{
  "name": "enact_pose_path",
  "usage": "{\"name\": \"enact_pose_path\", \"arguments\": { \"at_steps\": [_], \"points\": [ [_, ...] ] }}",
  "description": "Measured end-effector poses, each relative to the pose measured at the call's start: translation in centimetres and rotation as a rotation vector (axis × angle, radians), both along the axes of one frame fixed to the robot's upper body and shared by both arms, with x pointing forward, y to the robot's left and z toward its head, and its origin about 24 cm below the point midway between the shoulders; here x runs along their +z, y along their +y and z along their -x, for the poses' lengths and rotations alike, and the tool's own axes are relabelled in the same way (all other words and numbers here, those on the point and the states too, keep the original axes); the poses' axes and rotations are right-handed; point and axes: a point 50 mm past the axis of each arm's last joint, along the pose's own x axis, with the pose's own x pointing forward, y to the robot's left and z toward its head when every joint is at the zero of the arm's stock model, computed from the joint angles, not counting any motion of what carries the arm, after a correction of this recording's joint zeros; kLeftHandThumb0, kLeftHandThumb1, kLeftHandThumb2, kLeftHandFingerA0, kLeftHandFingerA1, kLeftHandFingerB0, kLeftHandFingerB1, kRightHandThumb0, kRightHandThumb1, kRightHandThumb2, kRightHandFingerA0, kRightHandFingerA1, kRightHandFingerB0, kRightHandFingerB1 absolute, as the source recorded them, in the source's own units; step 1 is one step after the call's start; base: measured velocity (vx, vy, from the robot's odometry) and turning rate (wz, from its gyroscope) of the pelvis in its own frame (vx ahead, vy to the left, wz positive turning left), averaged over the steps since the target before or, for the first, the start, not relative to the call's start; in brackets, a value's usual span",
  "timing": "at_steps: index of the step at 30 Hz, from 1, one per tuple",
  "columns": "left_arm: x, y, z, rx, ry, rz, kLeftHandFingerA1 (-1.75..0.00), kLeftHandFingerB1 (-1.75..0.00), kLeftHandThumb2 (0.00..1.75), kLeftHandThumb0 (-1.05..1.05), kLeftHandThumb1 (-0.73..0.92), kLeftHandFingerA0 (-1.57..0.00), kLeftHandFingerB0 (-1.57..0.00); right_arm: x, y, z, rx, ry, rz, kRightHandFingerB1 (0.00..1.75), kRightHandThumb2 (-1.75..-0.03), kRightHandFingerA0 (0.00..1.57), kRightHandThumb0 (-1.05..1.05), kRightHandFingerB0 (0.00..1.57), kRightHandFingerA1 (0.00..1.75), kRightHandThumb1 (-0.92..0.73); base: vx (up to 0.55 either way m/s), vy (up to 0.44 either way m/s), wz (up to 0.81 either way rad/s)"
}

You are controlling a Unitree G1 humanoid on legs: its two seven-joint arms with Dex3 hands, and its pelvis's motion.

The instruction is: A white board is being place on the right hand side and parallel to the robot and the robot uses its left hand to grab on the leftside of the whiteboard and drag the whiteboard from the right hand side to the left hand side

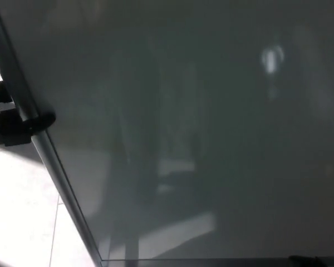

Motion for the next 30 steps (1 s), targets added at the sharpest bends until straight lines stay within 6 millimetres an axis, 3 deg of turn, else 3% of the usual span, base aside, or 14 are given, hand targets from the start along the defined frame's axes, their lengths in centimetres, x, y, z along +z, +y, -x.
{"name": "enact_pose_path", "arguments": {
  "at_steps": [1, 3, 4, 6, 13, 14, 15, 16, 23, 24, 25, 28, 29, 30],
  "points": [
    [0.2, 0.6, 0.2, 0.012, 0.006, -0.015, -0.67, -0.53, 0.62, -0.06, 0.72, -1.07, -0.86, 0.0, 0.0, 0.0, 0.0, 0.0, 0.0, 0.67, -0.63, 0.0, -1.05, 0.0, 1.25, -0.62, 0.0, 0.0, 0.0],
    [0.4, 1.5, 0.5, 0.036, 0.017, -0.032, -0.64, -0.53, 0.6, -0.1, 0.66, -1.06, -0.85, 0.0, 0.0, 0.0, -0.001, 0.0, 0.0, 0.75, -0.67, 0.36, -1.05, 0.0, 1.24, -0.59, 0.0, 0.0, 0.0],
    [0.6, 2.0, 0.7, 0.047, 0.021, -0.042, -0.64, -0.53, 0.6, -0.1, 0.66, -1.06, -0.85, 0.0, 0.0, 0.0, 0.0, 0.0, 0.0, 0.75, -0.67, 0.36, -1.05, 0.0, 1.24, -0.59, 0.0, 0.0, 0.0],
    [0.8, 3.1, 1.2, 0.075, 0.035, -0.065, -0.62, -0.53, 0.61, -0.06, 0.69, -1.05, -0.81, 0.0, 0.0, 0.0, 0.0, 0.0, 0.001, 0.69, -0.6, 0.0, -1.05, 0.0, 1.29, -0.66, 0.0, 0.0, 0.0],
    [1.6, 6.3, 3.0, 0.164, 0.064, -0.139, -0.63, -0.53, 0.6, -0.06, 0.7, -0.99, -0.81, 0.0, 0.0, 0.0, -0.002, -0.001, -0.001, 0.76, -0.6, 0.02, -1.05, 0.0, 1.16, -0.63, 0.0, 0.0, 0.0],
    [1.6, 6.8, 3.4, 0.179, 0.067, -0.145, -0.64, -0.54, 0.61, -0.05, 0.71, -0.99, -0.81, 0.0, 0.0, 0.0, -0.003, -0.001, -0.002, 0.77, -0.62, 0.16, -1.05, 0.0, 1.27, -0.63, 0.0, 0.0, 0.0],
    [1.7, 7.3, 3.7, 0.197, 0.07, -0.15, -0.64, -0.53, 0.6, -0.05, 0.71, -1.0, -0.8, 0.0, 0.0, 0.0, -0.002, -0.001, -0.002, 0.7, -0.64, 0.6, -1.05, 0.0, 1.16, -0.62, 0.0, 0.0, 0.0],
    [1.7, 7.8, 4.1, 0.214, 0.072, -0.156, -0.64, -0.53, 0.61, -0.06, 0.72, -0.98, -0.78, 0.0, 0.0, 0.0, -0.001, -0.001, -0.001, 0.76, -0.68, 0.38, -1.05, 0.0, 1.23, -0.58, 0.0, 0.0, 0.0],
    [2.3, 10.3, 5.9, 0.322, 0.098, -0.201, -0.63, -0.53, 0.61, -0.05, 0.73, -0.98, -0.78, 0.0, 0.0, 0.0, -0.006, -0.001, -0.003, 0.78, -0.69, 0.4, -1.05, 0.0, 1.18, -0.57, 0.0, 0.0, 0.02],
    [2.4, 10.5, 6.1, 0.33, 0.1, -0.205, -0.62, -0.52, 0.6, -0.08, 0.7, -1.0, -0.77, 0.0, 0.0, 0.0, -0.006, -0.002, -0.003, 0.66, -0.62, 0.0, -1.05, 0.0, 1.34, -0.63, 0.0, 0.0, 0.06],
    [2.5, 10.7, 6.2, 0.339, 0.102, -0.211, -0.61, -0.51, 0.6, -0.08, 0.7, -1.0, -0.79, 0.0, 0.0, 0.0, -0.006, -0.002, -0.003, 0.73, -0.68, 0.3, -1.05, 0.0, 1.27, -0.59, 0.0, 0.0, 0.0],
    [2.8, 11.2, 6.5, 0.358, 0.115, -0.238, -0.61, -0.51, 0.6, -0.08, 0.7, -1.0, -0.79, 0.0, 0.0, 0.0, 0.001, 0.001, 0.0, 0.73, -0.68, 0.3, -1.05, 0.0, 1.27, -0.59, 0.0, 0.0, 0.08],
    [2.8, 11.3, 6.6, 0.364, 0.121, -0.244, -0.61, -0.52, 0.6, -0.05, 0.68, -0.99, -0.81, 0.0, 0.0, 0.0, 0.003, 0.001, 0.0, 0.74, -0.72, 0.59, -1.05, 0.0, 1.18, -0.58, 0.0, 0.0, 0.0],
    [2.8, 11.4, 6.7, 0.366, 0.125, -0.248, -0.6, -0.53, 0.59, -0.1, 0.65, -0.96, -0.81, 0.0, 0.0, 0.0, 0.003, 0.001, 0.001, 0.58, -1.05, 0.81, -1.05, 0.0, 1.06, -0.44, 0.0, 0.0, 0.0]
  ]
}}
